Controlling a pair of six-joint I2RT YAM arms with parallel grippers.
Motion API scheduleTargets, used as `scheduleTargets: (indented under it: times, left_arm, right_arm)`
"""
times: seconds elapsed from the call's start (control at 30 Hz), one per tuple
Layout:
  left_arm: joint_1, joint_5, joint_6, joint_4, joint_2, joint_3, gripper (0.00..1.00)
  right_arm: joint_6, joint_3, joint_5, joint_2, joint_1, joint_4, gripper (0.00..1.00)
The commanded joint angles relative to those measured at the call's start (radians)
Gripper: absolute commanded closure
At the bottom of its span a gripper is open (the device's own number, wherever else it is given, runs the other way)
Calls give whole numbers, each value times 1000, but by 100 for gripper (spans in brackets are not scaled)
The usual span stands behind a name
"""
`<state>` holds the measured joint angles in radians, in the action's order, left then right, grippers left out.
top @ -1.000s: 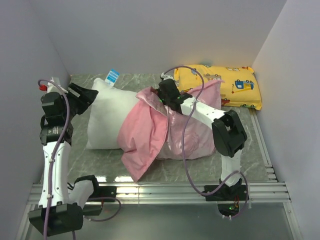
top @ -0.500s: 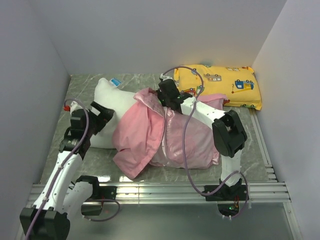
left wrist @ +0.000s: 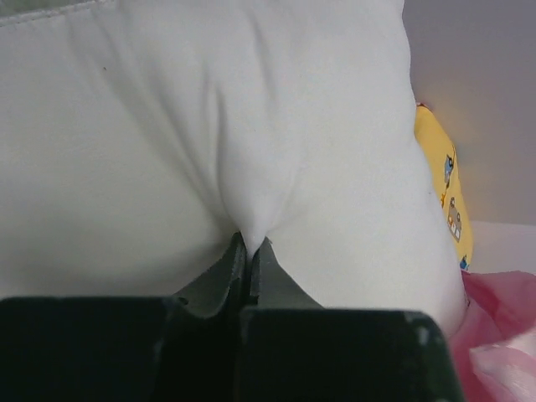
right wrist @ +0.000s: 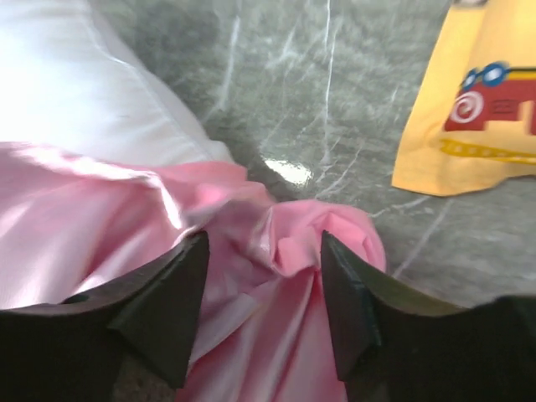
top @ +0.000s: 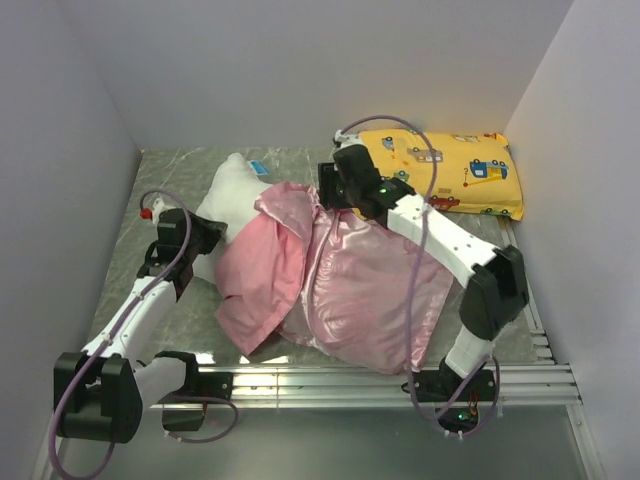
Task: Remove the pillowcase from the pillow
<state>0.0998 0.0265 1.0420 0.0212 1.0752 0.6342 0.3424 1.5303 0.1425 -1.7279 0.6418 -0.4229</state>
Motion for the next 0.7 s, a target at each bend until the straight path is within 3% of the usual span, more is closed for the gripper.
scheduleTargets:
  times: [0.0, 0.17, 0.37, 0.53, 0.67]
  left_arm:
    - [6, 9, 15, 9, -18, -28, 99]
    - [8, 38, 21, 31, -87, -30, 99]
    - [8, 39, 30, 45, -149, -13, 100]
    - [8, 39, 16, 75, -199, 5, 99]
    - [8, 33, 19, 75, -222, 7, 99]
  right_arm:
    - [-25, 22, 52, 177, 19, -46, 34]
    - [-6, -57, 94, 357, 79, -97, 33]
    - [111, -310, 250, 520, 350, -88, 36]
    - [228, -410, 380, 530, 556, -109, 41]
    - [248, -397, 408, 452, 591, -111, 40]
